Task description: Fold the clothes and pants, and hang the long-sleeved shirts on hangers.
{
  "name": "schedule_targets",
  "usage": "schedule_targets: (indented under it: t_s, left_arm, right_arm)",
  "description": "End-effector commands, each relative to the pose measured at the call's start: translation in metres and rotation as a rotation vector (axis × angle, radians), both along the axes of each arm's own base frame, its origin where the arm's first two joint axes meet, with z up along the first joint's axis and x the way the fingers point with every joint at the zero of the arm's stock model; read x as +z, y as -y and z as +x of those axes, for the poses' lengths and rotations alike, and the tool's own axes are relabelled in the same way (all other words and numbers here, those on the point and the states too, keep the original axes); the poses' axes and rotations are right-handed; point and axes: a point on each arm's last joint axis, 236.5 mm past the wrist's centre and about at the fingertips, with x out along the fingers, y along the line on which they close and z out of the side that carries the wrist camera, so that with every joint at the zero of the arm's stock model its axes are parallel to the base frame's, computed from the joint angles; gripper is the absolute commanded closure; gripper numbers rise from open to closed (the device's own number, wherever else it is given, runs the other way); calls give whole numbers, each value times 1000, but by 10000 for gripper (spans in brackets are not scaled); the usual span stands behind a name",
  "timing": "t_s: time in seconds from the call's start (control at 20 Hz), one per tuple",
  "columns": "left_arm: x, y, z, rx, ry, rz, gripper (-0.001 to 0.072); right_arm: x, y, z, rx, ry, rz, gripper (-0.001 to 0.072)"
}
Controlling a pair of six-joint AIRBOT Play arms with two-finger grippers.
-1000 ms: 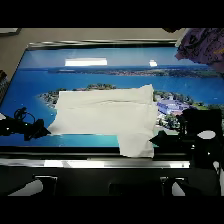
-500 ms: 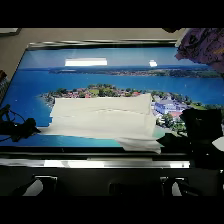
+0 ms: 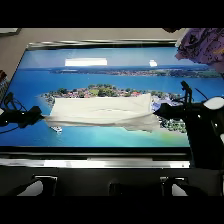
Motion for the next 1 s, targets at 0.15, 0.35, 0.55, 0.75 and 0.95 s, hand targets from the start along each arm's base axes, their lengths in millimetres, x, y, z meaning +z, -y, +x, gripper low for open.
schedule_targets:
  t_s: [0.15,0.35,0.55,0.75,0.95]
  left_arm:
    - [-20,-6,68,-36,16,15,695]
    - [-34,1,101,-71,12,14,695]
    - [-43,12,130,-110,15,13,695]
    - [-70,22,124,-138,-67,-18,690]
    - [-67,21,123,-141,-73,-22,219]
  right_arm:
    - [-20,1,94,-13,28,-50,683]
    - [-38,3,117,-41,1,-31,683]
    - [-65,6,126,-64,-33,-30,682]
    - [-86,1,131,-93,-71,13,681]
    - [-86,3,131,-123,-117,38,388]
